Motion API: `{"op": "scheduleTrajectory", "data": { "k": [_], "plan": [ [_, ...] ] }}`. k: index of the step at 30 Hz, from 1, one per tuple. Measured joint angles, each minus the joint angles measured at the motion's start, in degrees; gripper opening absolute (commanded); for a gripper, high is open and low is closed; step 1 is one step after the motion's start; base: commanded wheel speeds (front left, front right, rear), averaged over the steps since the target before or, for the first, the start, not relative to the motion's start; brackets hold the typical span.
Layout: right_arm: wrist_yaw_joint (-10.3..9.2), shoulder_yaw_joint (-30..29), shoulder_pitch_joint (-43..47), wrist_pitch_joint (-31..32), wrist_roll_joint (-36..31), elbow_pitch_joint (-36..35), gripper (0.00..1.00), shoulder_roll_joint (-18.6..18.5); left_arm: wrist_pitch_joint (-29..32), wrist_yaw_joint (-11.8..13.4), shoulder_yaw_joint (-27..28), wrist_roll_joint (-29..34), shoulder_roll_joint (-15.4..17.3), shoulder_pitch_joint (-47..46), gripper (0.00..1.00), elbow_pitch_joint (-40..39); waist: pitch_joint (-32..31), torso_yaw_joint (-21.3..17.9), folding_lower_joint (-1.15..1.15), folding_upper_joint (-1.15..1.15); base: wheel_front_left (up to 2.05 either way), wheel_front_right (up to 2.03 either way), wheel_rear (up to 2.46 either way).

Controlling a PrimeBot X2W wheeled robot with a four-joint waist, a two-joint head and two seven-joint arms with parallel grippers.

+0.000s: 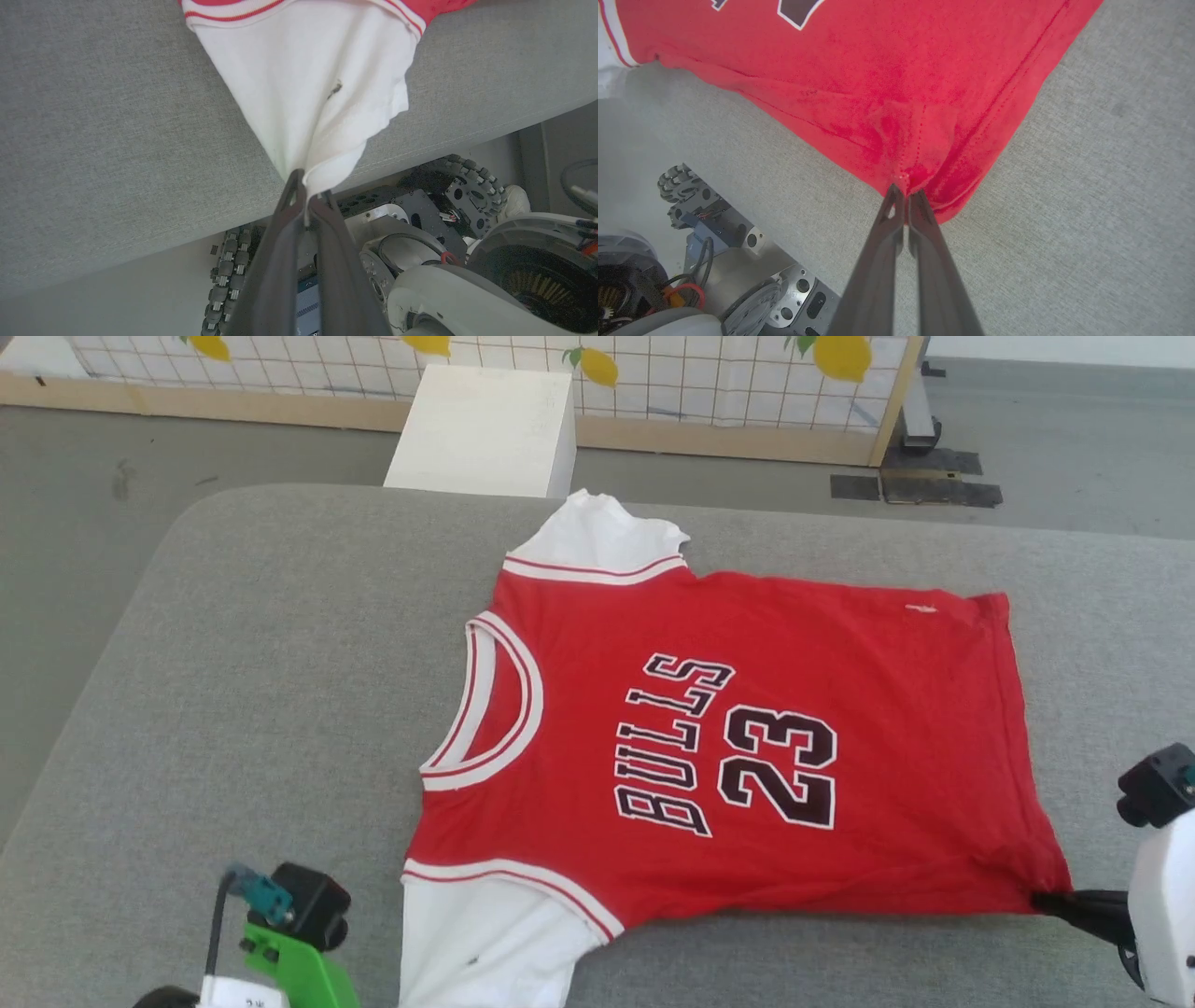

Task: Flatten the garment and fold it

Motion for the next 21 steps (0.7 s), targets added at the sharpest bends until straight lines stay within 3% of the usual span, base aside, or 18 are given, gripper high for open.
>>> {"op": "scheduleTrajectory", "data": {
  "k": [8, 21],
  "plan": [
    [0.00, -6.2, 2.0, -2.3, 1.0, -0.9, 0.00, 0.7, -4.1, 1.9, 3.4, 0.5, -1.7, -1.1, 0.00, -0.3, 0.7, -0.6, 0.00, 0.00, 0.00, 0.00, 0.00],
    [0.00, -16.2, 3.0, -3.6, -0.5, -1.0, 0.00, 6.6, -10.1, 3.7, 8.7, 5.0, -11.5, -16.1, 0.00, 5.7, 5.0, -2.7, 0.00, 0.00, 0.00, 0.00, 0.00]
  ]
}}
